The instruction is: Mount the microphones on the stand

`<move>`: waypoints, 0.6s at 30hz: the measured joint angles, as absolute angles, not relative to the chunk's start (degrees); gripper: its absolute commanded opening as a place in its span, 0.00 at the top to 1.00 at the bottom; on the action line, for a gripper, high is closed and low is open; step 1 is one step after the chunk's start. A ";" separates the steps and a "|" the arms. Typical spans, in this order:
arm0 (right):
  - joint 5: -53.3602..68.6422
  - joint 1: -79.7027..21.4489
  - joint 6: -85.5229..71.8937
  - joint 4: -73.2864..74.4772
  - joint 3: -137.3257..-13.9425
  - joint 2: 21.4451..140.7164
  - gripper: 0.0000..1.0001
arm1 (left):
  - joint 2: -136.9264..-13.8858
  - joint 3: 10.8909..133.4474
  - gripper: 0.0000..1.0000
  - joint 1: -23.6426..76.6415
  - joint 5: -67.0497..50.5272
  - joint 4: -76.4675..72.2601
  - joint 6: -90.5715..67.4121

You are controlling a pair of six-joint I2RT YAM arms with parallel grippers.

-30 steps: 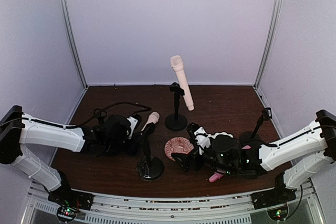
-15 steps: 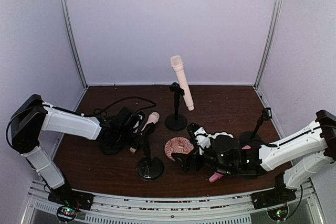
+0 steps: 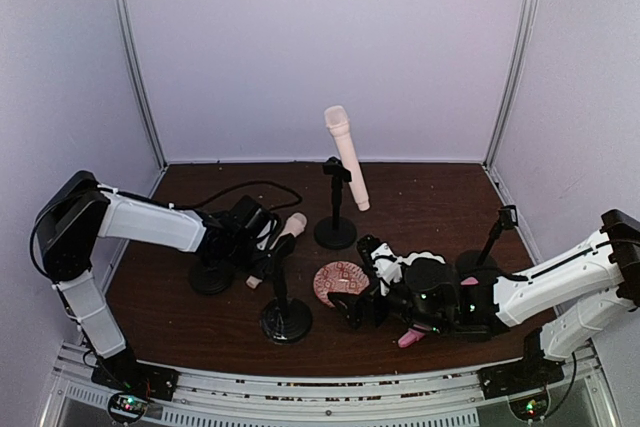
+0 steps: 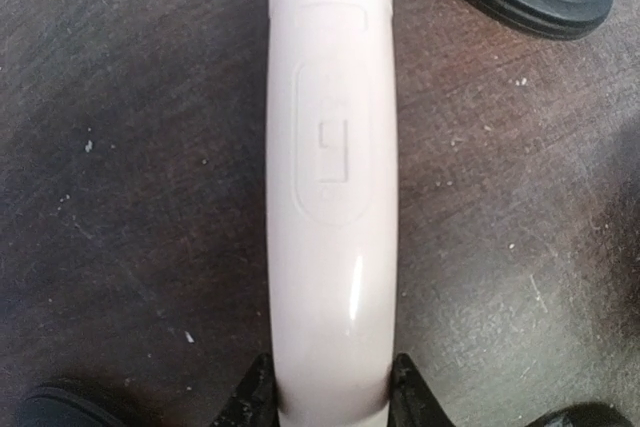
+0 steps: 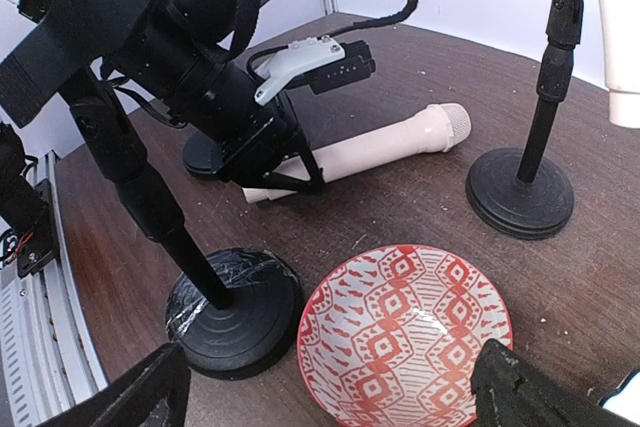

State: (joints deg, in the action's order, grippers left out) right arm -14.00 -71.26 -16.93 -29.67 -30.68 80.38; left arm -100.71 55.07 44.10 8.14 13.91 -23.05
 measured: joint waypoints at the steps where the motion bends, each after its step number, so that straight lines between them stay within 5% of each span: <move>1: -14.00 -71.26 -16.93 -29.67 -30.68 80.38 0.00 | -100.36 55.18 0.95 44.07 8.32 14.37 -22.76; 18: -14.00 -71.16 -15.18 -25.89 -32.14 77.67 0.00 | -77.06 57.87 1.00 44.07 14.55 21.71 -18.02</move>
